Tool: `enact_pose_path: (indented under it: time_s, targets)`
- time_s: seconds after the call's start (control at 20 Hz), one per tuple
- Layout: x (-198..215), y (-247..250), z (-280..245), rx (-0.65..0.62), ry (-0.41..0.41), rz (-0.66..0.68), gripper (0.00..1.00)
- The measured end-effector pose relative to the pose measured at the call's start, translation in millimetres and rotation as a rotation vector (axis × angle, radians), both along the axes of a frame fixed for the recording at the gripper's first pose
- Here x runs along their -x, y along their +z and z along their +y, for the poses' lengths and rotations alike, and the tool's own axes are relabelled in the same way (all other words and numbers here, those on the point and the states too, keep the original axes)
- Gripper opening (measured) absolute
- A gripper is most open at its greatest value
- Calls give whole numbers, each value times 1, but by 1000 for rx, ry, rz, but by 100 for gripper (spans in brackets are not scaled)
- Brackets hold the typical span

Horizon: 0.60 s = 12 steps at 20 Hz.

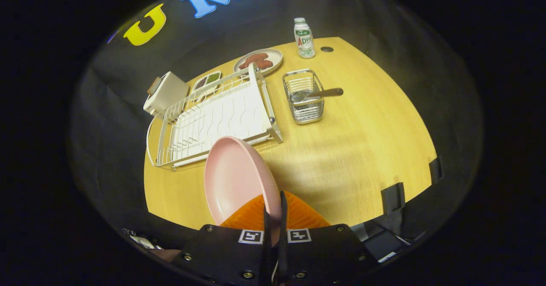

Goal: Take the plate from the dish rack, then take the spoon from the basket and place it into the plate.

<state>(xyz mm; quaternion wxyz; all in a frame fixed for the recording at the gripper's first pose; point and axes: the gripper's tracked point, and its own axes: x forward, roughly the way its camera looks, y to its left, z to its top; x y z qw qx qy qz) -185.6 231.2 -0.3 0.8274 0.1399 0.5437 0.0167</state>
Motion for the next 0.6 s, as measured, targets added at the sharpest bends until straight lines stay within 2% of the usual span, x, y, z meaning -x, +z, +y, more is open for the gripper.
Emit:
enact_pose_path:
  time_s: [0.4,0.6]
  targets:
    - [1,-77,-4,-147,-11,85,6]
    - [-9,-84,3,-222,15,70,8]
